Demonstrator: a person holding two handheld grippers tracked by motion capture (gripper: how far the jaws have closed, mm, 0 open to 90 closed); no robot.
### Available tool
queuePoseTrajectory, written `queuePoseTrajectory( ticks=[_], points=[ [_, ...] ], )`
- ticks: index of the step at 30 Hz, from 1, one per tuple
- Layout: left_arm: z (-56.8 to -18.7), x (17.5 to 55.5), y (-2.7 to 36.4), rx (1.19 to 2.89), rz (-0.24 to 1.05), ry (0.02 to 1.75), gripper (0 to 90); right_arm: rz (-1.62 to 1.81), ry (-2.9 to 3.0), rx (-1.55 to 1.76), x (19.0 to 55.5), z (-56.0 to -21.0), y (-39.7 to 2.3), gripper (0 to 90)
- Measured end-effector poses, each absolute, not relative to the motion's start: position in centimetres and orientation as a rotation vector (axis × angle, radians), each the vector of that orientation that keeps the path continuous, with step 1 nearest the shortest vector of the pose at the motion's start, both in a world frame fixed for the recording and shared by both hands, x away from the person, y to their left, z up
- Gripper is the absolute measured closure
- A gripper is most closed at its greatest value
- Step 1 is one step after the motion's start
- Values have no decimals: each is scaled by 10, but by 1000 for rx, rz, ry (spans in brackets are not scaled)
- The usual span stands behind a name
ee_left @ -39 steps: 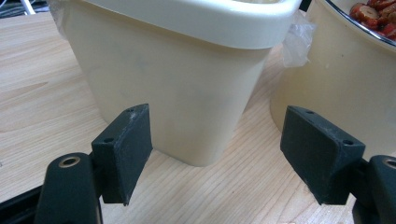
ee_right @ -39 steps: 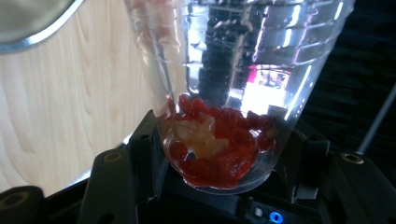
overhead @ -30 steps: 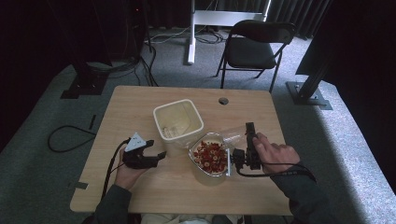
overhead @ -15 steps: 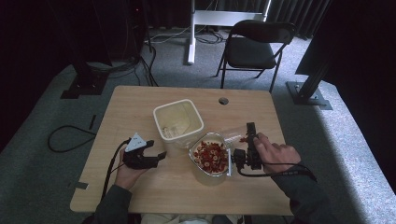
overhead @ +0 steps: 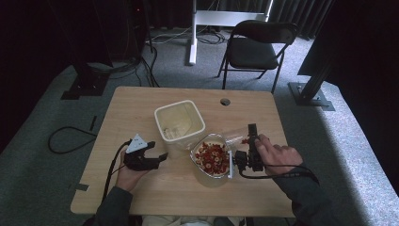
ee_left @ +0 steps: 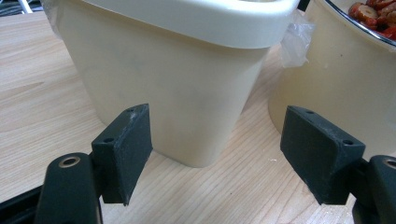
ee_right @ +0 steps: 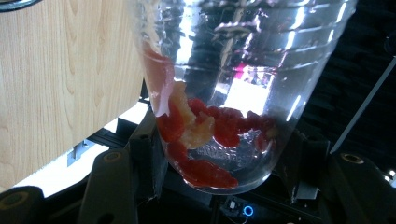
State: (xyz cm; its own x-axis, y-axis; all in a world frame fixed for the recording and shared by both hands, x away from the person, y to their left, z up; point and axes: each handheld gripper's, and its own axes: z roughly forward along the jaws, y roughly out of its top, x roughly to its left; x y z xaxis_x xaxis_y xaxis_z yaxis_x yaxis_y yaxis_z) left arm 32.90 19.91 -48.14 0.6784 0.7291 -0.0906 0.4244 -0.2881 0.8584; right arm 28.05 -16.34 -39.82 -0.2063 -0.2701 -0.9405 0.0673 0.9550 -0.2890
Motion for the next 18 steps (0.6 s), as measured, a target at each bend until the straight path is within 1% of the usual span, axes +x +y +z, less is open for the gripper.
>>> queuePoseTrajectory(
  ticks=[18],
  points=[
    [-481,329,200,1926,396,897,255,-310,1756,-171,282,-400,-162,422]
  ],
)
